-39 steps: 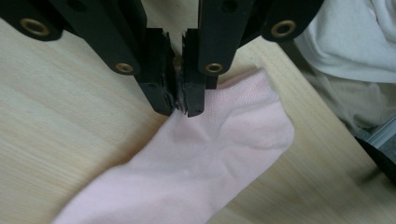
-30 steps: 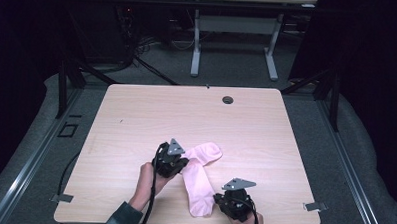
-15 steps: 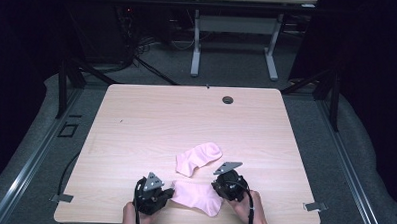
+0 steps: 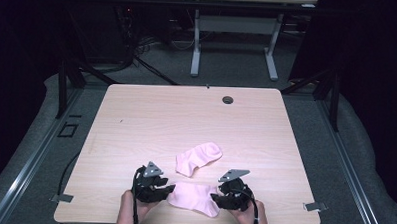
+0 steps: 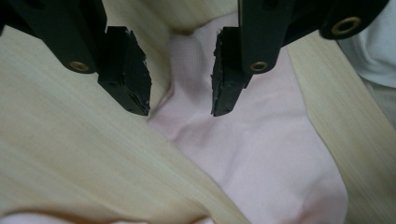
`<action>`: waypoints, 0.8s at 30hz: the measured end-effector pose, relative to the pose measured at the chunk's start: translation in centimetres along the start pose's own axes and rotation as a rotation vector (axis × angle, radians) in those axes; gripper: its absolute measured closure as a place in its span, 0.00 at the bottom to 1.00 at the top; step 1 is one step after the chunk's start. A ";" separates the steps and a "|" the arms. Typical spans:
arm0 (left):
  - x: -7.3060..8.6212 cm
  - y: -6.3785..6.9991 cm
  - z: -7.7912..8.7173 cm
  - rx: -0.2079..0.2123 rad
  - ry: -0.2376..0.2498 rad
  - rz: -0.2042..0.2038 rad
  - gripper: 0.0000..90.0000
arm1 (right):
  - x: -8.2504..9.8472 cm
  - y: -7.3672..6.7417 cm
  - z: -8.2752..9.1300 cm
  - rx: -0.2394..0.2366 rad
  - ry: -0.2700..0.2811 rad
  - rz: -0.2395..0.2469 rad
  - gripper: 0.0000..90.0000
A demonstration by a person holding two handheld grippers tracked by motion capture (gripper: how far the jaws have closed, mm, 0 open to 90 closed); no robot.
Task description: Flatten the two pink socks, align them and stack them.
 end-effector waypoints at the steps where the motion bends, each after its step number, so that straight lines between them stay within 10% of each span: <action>1: 0.2 0.0 -0.3 0.002 -0.008 0.001 0.72 | 0.3 -0.1 -0.2 -0.004 -0.009 0.002 0.68; 7: 1.5 0.4 -1.1 -0.015 -0.045 -0.031 0.95 | 0.7 0.0 -0.9 0.008 0.031 -0.032 0.90; 15: 2.0 0.8 -0.5 -0.010 -0.046 -0.047 0.97 | 0.8 -0.2 -0.5 0.015 0.036 -0.014 0.92; 19: 0.7 0.5 0.9 -0.002 0.003 0.008 0.55 | -0.5 0.6 0.9 0.009 0.125 -0.012 0.67; 24: -3.2 -1.3 2.2 -0.047 0.047 -0.015 0.49 | -2.8 4.0 2.3 0.045 0.173 -0.021 0.60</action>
Point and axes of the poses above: each handheld gripper's, and its own axes: z roughly backward along the jaws, x roughly out of its underside, y roughly to its right, the point moved 10 cm from there along -z, roughly forward along the jaws, and after that the axes turned 8 degrees about z, right-handed, at the moved point
